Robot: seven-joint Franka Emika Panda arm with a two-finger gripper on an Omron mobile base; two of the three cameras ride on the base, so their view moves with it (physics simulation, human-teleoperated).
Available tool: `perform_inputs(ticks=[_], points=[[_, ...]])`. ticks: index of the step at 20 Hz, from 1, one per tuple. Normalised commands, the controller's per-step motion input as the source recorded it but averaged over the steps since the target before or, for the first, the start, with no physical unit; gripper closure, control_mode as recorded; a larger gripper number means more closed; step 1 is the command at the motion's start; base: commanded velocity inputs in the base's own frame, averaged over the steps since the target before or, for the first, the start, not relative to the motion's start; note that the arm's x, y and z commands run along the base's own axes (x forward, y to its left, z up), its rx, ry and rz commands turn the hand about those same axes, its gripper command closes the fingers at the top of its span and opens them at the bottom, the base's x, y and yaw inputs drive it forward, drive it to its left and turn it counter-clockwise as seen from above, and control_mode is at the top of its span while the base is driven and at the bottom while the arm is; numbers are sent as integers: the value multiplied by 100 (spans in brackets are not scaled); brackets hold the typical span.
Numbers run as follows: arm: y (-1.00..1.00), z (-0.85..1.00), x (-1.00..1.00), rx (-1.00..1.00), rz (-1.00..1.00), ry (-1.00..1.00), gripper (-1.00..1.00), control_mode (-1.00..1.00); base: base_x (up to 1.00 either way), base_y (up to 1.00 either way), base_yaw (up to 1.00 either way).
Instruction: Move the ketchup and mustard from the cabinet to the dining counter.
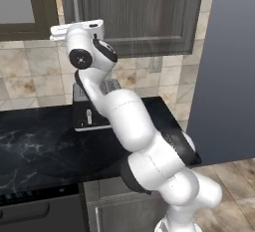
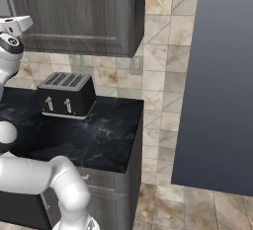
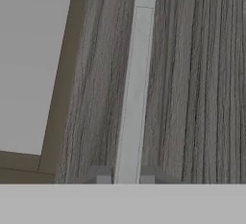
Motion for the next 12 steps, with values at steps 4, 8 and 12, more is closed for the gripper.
perform_inputs(ticks=[4, 8, 12], points=[[-21, 0, -3, 0, 0, 2, 100, -100, 0, 0, 0], [-35, 0, -45, 0, -6, 0, 100, -100, 0, 0, 0], [-40, 0, -81, 0, -15, 0, 100, -100, 0, 0, 0]])
